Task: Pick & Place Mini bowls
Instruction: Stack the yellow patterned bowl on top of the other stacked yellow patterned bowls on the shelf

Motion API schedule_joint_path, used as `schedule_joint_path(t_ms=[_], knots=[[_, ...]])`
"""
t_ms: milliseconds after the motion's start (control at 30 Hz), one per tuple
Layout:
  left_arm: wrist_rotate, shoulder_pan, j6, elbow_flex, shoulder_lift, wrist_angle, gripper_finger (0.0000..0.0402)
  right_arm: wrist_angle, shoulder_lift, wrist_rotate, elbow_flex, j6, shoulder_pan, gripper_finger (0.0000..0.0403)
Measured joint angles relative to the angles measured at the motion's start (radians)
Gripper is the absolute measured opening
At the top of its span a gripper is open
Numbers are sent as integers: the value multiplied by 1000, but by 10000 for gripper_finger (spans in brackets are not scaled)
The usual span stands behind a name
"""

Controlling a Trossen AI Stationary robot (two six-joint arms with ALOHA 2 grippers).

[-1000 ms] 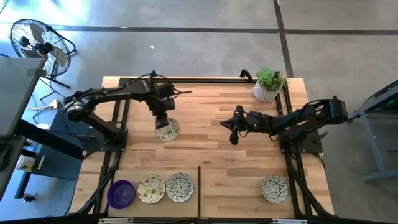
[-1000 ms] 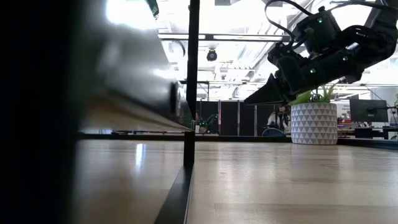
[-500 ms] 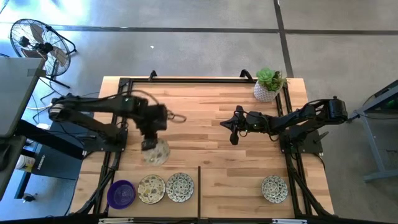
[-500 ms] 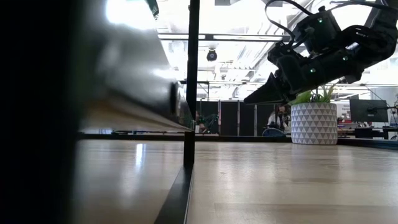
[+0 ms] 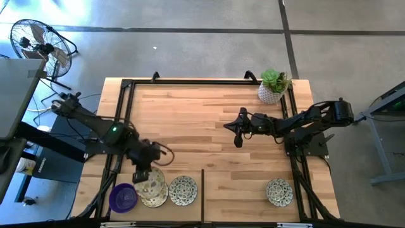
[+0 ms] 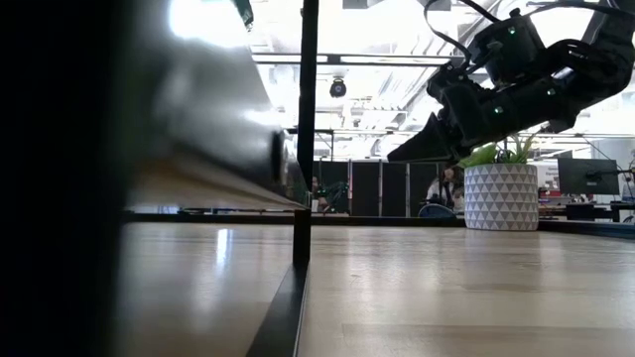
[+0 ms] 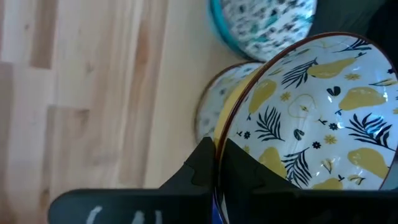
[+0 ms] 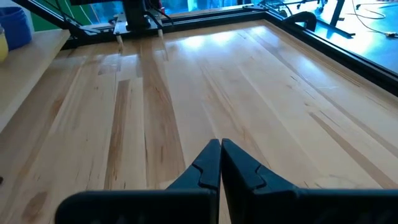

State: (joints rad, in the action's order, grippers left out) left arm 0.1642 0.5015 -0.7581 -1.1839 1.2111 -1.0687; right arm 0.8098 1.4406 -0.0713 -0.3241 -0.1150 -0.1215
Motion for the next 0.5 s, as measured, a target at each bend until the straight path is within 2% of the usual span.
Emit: schedule_joint_path(t_ms=[233, 500], knots=[[-83, 103, -118, 0, 22, 44, 5, 7, 0, 3, 0, 0, 0, 2], [-90, 109, -101, 0, 121, 56, 5, 12, 0, 4, 0, -8, 0, 2]])
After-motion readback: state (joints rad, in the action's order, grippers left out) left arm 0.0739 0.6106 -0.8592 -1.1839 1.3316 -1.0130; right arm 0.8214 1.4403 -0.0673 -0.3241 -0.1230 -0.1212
